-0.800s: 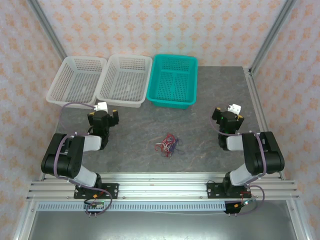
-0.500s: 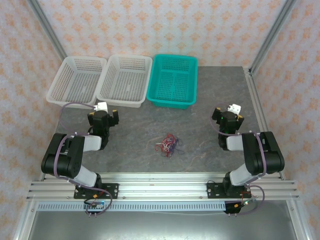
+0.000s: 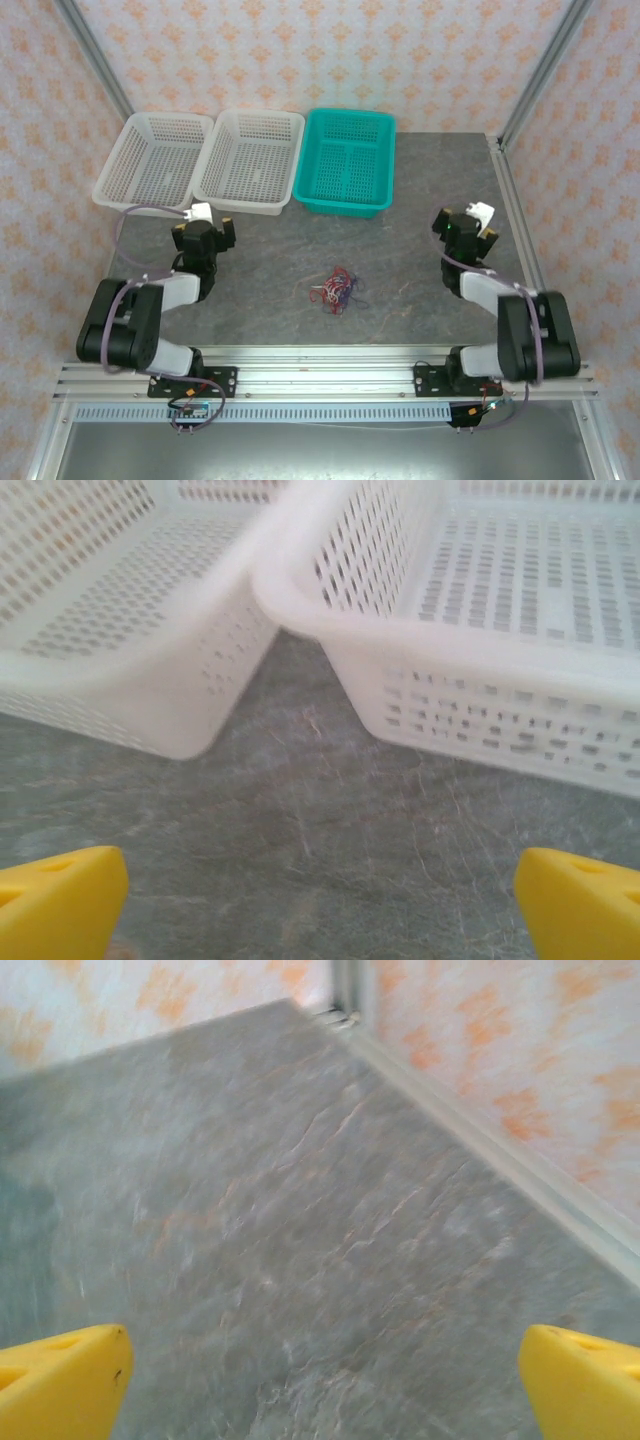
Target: Untangle the cables
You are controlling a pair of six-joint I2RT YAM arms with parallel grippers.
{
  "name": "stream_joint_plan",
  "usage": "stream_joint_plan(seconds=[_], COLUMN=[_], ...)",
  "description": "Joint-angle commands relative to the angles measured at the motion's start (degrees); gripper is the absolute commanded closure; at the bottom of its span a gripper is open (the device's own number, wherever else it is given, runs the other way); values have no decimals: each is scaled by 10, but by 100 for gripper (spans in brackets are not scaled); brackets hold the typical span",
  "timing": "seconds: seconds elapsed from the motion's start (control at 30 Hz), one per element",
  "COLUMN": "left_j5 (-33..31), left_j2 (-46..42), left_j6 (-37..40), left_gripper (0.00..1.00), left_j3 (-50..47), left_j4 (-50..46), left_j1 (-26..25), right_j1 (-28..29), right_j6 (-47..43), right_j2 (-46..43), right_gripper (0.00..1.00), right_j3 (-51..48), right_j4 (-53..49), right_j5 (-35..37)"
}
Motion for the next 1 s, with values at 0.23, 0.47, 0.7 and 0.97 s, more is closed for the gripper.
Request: stream_joint_plan(seconds=[0.23,0.47,0.7,0.97], left_j5=[57,157,155,193], left_j2=[-298,-265,-108,-30], left_j6=[-269,-381,-408,-422], left_gripper=[1,23,32,53], left_j3=[119,189,247,244], left_j4=[-478,-584,-621,-607], left_j1=[-13,-226,-427,-486], right_j1=[6,109,257,305], right_j6=[207,152,120,151], right_j2=[-206,-107,-31,13], right_gripper=[0,1,1,1], right_j3=[199,329,348,307], right_j4=[-493,-689,-757,-717], right_j5=[-284,-442,-393,-386])
